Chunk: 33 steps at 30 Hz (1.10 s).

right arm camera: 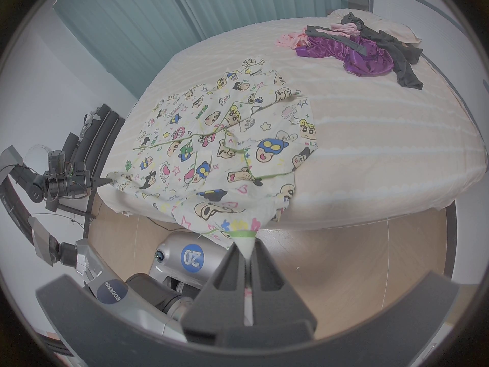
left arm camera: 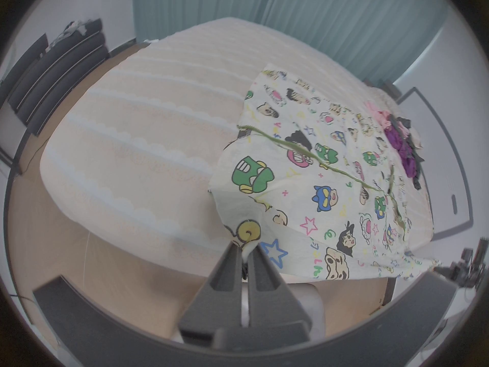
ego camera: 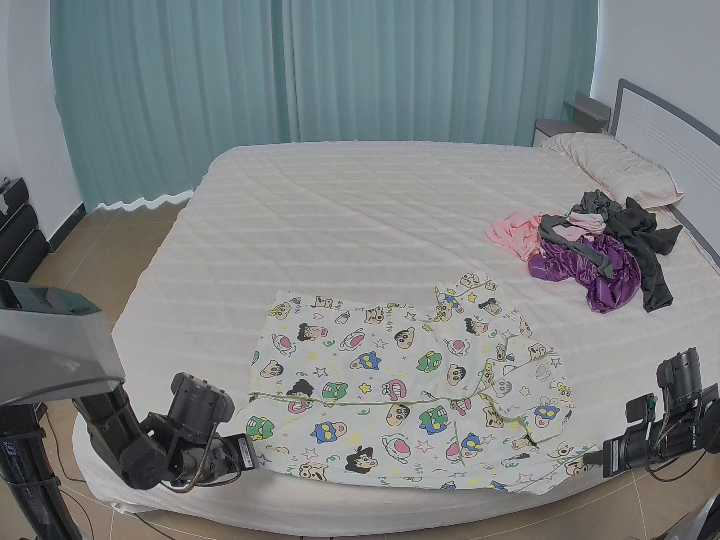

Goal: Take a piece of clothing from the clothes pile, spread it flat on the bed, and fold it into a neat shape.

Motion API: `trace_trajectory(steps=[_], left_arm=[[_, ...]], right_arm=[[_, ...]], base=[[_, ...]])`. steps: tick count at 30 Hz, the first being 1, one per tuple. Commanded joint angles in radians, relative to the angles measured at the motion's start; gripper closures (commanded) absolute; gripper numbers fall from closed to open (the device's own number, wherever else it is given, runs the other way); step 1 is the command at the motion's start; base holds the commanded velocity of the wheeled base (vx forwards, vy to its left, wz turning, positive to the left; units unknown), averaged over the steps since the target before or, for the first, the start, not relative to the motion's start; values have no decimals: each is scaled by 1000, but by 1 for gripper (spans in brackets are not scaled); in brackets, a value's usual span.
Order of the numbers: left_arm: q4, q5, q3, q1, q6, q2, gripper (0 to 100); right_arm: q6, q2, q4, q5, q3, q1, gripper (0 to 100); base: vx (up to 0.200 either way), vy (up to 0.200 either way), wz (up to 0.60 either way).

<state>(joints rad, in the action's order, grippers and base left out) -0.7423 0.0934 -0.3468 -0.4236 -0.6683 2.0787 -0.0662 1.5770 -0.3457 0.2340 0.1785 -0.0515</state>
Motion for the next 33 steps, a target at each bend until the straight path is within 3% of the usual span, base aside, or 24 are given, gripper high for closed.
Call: trace_trajectory(steps=[1, 4, 9, 21, 27, 33], left_arm=[[374, -29, -320, 23, -125, -85, 100], [508, -101, -414, 42, -180, -80, 100], [617, -110, -491, 52, -185, -16, 100], [621, -113, -617, 115, -278, 92, 100], [623, -115, -669, 126, -344, 115, 100], [647, -113, -696, 124, -355, 130, 100]], right_arm=[[-20, 109, -10, 1, 82, 1, 100], [-27, 147, -38, -1, 122, 4, 100], [-55, 222, -56, -2, 173, 2, 100], [-158, 382, -171, -27, 279, 5, 100], [-170, 454, -245, -56, 322, 18, 100], [-268, 509, -363, -78, 368, 21, 100]], base=[[0, 0, 0], [0, 0, 0], [0, 0, 0], [0, 0, 0], [0, 0, 0], [0, 0, 0]])
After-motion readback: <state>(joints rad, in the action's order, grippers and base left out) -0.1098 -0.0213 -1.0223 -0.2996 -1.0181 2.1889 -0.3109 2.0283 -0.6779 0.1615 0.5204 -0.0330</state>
